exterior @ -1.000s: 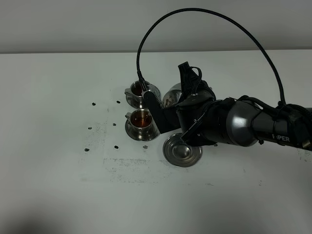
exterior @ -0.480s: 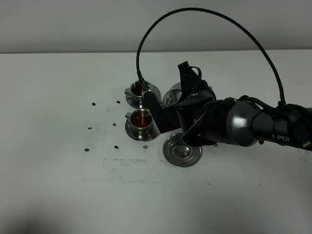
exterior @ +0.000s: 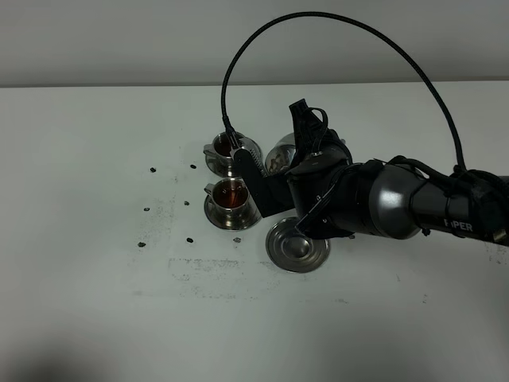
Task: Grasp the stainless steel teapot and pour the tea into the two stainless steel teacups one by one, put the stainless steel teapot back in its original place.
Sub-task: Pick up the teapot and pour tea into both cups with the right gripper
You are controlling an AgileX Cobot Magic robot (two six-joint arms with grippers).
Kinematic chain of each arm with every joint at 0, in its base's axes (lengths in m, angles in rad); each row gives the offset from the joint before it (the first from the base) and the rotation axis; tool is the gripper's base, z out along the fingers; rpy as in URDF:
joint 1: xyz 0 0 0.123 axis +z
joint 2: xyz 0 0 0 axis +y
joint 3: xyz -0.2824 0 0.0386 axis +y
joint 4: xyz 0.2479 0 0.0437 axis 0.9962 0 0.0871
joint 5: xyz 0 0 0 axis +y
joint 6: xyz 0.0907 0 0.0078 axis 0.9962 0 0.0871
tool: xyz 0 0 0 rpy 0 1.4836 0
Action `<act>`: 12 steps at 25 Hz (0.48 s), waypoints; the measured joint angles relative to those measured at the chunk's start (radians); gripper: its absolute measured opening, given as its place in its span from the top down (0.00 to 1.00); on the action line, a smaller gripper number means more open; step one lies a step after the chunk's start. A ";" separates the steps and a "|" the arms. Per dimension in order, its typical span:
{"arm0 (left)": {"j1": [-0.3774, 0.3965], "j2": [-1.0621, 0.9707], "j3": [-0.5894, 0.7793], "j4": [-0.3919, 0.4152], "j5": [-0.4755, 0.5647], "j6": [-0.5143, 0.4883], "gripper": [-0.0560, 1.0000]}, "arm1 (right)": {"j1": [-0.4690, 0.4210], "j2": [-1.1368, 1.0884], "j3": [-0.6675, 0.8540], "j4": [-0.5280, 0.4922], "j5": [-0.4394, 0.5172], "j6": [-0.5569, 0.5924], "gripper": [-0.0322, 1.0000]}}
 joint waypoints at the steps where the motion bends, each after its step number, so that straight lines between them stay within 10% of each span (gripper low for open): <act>1: 0.000 0.000 0.000 0.000 0.000 0.000 0.45 | 0.000 0.000 0.000 0.000 0.000 0.000 0.77; 12: 0.000 0.000 0.000 0.000 0.000 0.000 0.45 | 0.000 0.000 0.000 -0.010 0.000 0.000 0.77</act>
